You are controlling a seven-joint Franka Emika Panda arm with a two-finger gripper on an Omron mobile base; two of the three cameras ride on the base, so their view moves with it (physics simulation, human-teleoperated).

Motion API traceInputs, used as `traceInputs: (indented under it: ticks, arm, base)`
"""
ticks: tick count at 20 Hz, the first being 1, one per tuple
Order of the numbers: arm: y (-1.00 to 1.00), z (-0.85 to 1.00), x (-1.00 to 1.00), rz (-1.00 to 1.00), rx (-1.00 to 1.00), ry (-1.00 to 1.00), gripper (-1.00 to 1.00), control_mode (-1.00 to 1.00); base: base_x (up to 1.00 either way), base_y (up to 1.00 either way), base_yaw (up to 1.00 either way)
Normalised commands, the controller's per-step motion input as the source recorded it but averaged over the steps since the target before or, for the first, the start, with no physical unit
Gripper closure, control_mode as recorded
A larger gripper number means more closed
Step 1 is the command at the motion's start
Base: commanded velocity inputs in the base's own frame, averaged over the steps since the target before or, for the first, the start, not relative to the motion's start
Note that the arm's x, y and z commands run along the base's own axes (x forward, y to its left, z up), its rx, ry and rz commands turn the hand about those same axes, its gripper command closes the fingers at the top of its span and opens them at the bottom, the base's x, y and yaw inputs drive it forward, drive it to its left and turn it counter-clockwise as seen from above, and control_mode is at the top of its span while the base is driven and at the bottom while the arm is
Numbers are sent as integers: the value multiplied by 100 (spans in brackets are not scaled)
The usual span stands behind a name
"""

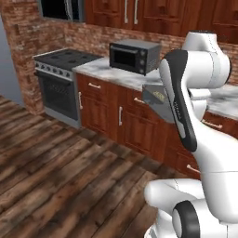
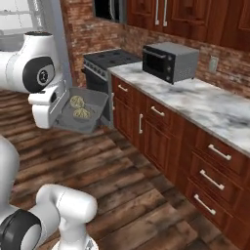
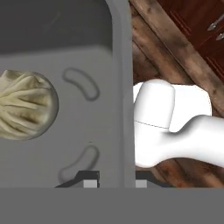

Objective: Place two dumplings into each of the tupperware containers and then place the containers in the fridge.

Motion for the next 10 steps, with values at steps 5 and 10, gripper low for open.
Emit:
traceInputs:
  ticks: [5,10]
  arm:
    - [0,0,0,0,0,0,100,100]
    - [0,0,0,0,0,0,100,100]
  base:
    - [100,-19,49]
    - [100,-23,48]
